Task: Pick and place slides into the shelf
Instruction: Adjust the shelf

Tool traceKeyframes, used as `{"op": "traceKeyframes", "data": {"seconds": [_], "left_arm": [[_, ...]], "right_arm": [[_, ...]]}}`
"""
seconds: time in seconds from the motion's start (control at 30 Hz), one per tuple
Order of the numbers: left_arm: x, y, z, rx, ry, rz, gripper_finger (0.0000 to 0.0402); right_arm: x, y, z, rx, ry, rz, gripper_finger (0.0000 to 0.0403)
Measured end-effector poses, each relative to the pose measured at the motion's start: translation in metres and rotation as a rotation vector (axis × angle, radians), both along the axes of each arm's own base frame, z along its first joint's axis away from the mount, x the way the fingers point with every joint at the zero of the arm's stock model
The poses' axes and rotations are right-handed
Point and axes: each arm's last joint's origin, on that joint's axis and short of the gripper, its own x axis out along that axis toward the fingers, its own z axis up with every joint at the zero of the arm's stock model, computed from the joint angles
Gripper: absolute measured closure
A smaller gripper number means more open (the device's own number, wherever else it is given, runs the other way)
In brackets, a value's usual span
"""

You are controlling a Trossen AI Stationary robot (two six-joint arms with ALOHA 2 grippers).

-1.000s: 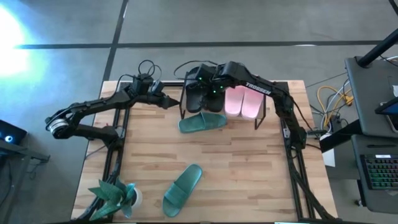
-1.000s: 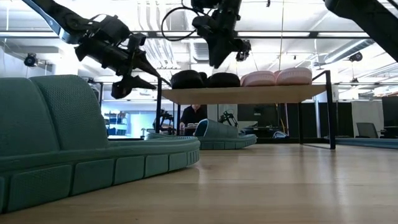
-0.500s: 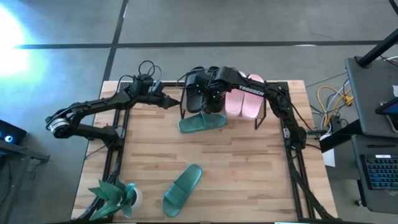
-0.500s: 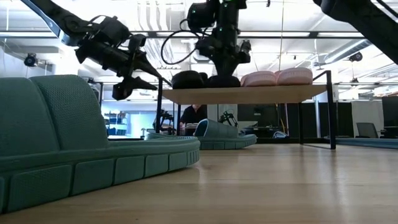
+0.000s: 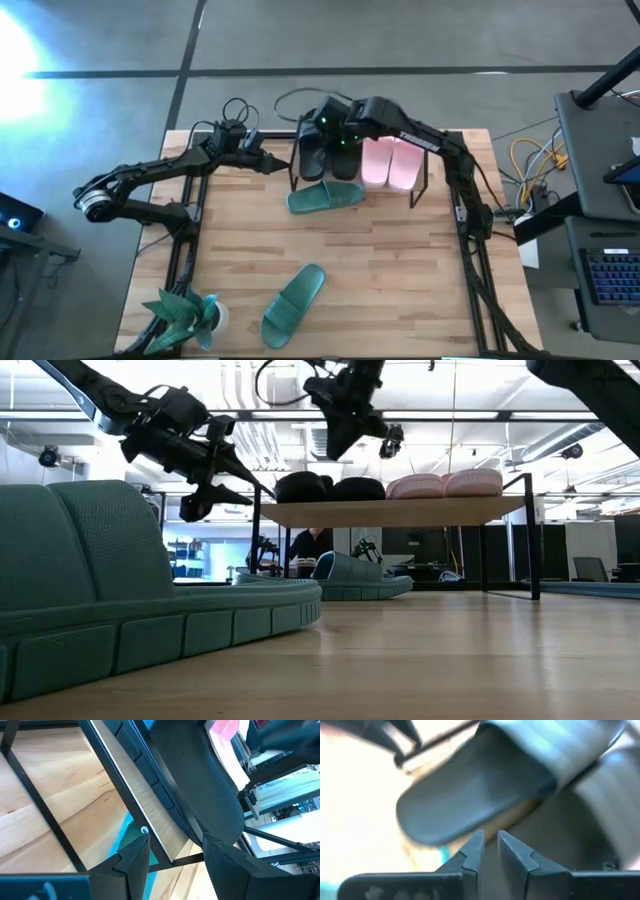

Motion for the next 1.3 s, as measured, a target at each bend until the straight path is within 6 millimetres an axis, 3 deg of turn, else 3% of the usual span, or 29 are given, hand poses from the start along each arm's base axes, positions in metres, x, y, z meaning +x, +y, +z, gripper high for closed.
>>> {"op": "traceKeyframes", "data": {"seconds": [0.23, 0.43, 0.63, 0.8, 1.03, 1.3], "left_arm": [[0.000, 0.000, 0.000, 0.001, -0.001, 0.000, 0.0238], [0.000, 0.000, 0.000, 0.001, -0.001, -0.001, 0.0238], [0.000, 0.000, 0.000, 0.000, -0.001, -0.001, 0.0238], [0.000, 0.000, 0.000, 0.000, -0.001, -0.001, 0.0238], [0.001, 0.001, 0.003, 0.005, -0.047, -0.004, 0.0238], [0.010, 0.006, 0.059, 0.200, -0.269, -0.040, 0.0238]], "right_arm": [[0.011, -0.022, -0.018, 0.050, -0.043, -0.043, 0.0370], [0.028, -0.027, -0.050, 0.074, 0.023, -0.033, 0.0371], [0.038, -0.024, -0.062, 0.133, 0.007, 0.009, 0.0371], [0.033, -0.016, -0.046, 0.097, -0.013, 0.001, 0.0371], [-0.007, -0.006, 0.013, -0.063, -0.052, -0.090, 0.0371], [-0.036, -0.027, 0.023, -0.114, 0.021, -0.244, 0.0371]]}}
